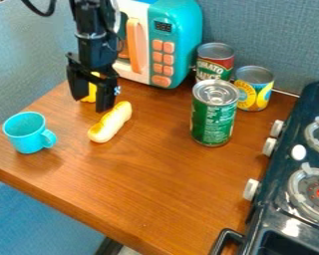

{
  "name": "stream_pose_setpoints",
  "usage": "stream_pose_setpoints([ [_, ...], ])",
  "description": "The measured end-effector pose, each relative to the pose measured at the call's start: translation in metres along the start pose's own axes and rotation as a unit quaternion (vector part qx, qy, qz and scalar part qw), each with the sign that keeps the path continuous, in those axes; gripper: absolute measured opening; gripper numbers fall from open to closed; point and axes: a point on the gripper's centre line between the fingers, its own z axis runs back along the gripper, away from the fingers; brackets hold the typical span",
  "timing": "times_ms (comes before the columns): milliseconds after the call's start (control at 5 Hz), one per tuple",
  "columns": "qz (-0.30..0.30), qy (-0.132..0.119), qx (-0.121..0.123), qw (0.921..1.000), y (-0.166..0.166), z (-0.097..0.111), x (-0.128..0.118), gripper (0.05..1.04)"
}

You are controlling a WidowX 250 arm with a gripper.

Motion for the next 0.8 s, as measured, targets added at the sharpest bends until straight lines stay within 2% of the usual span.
stream_pose_setpoints([
  [200, 0.042, -0.005, -0.005, 0.9991, 0.0, -0.008, 0.006, 1.001],
  [400, 0.065, -0.002, -0.024, 0.9976, -0.004, -0.018, 0.011, 1.001],
  [600, 0.079, 0.005, -0.028, 0.9964, -0.004, -0.025, 0.015, 1.001],
  [800, 0.104, 0.025, -0.024, 0.994, -0.002, -0.039, 0.014, 1.001],
])
